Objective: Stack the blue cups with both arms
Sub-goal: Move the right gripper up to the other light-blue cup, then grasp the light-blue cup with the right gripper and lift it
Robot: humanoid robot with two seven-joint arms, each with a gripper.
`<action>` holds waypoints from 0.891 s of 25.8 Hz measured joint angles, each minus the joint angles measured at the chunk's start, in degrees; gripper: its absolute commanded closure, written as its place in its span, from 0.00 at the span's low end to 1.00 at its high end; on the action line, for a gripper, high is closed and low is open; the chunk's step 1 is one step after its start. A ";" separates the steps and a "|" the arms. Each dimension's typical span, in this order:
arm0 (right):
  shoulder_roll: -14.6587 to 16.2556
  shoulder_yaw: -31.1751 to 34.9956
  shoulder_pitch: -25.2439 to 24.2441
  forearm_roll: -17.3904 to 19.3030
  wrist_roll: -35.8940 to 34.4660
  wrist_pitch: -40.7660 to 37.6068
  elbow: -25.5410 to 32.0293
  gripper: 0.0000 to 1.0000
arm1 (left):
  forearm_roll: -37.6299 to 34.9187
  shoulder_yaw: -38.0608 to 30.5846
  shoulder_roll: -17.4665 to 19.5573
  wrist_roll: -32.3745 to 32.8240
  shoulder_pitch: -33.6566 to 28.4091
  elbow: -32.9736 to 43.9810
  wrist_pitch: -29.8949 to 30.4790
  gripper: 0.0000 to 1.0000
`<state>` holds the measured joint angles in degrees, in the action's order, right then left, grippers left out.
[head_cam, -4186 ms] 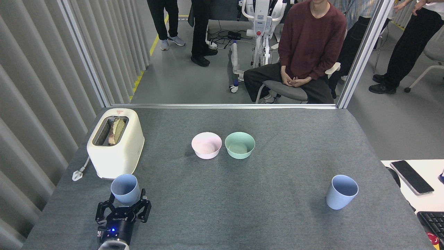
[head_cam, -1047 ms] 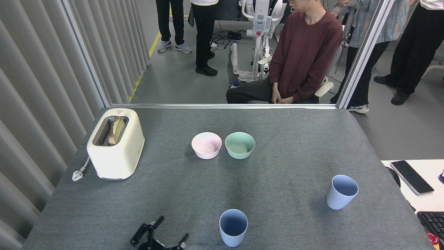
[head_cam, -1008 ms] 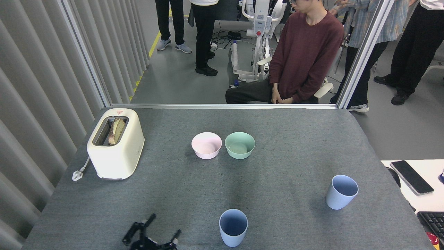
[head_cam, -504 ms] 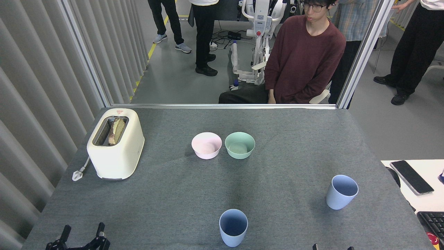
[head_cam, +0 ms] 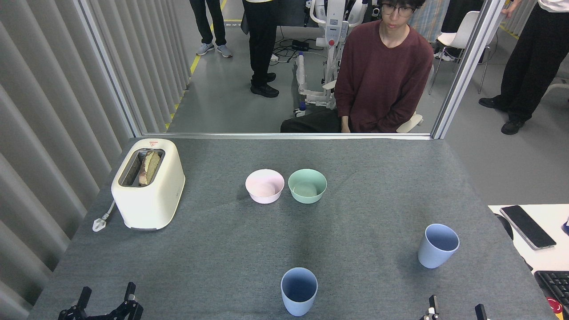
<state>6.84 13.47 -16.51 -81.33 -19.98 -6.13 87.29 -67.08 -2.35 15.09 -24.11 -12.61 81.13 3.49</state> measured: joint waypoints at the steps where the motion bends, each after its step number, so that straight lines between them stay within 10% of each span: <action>1: 0.32 0.15 1.07 0.06 -0.06 0.09 -1.08 0.00 | -0.08 0.06 -0.19 0.00 -0.03 0.12 0.00 0.00; 23: 5.98 -2.66 25.54 -1.61 -0.78 1.82 -31.04 0.00 | -0.86 0.09 -1.29 -0.22 -0.14 -0.32 -0.07 0.00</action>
<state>12.82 10.81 9.04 -82.94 -20.77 -4.31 56.25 -67.94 -2.26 13.80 -24.33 -12.75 80.81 3.42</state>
